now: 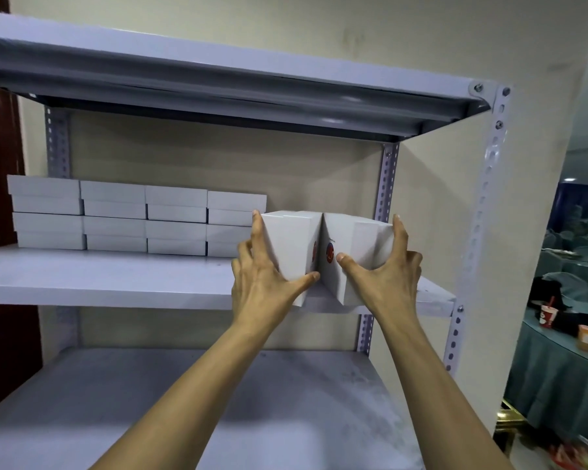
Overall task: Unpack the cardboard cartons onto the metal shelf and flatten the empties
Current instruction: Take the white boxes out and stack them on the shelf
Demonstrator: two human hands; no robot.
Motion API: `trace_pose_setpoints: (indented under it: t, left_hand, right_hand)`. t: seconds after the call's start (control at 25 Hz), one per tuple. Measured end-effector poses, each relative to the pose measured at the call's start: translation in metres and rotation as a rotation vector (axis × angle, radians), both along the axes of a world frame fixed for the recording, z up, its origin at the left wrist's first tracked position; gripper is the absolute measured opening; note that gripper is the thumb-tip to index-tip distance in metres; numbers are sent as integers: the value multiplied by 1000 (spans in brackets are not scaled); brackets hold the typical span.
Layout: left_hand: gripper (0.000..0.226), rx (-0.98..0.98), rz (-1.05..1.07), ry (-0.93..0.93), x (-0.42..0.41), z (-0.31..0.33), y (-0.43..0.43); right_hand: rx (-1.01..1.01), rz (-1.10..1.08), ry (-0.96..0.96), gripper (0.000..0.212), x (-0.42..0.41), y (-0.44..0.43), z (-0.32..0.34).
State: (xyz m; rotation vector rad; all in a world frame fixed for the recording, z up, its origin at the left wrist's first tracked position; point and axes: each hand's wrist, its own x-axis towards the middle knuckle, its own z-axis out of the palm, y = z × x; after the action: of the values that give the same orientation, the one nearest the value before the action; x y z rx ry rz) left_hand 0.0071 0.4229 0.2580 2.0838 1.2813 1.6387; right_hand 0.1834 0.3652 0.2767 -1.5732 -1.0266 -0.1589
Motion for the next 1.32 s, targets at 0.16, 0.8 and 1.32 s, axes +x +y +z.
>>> trace_pose_setpoints:
  t: [0.16,0.8,1.32]
  left_hand:
    - [121,-1,3,-26,3,13,0]
    - [42,115,73,164,13,47,4]
    - [44,-39,78,-245,11,45,19]
  right_hand:
    - [13,12,-18,113,9,8,2]
    - [89,87,-1,63,30,6,19]
    - [295,144,236,61,14,16,70]
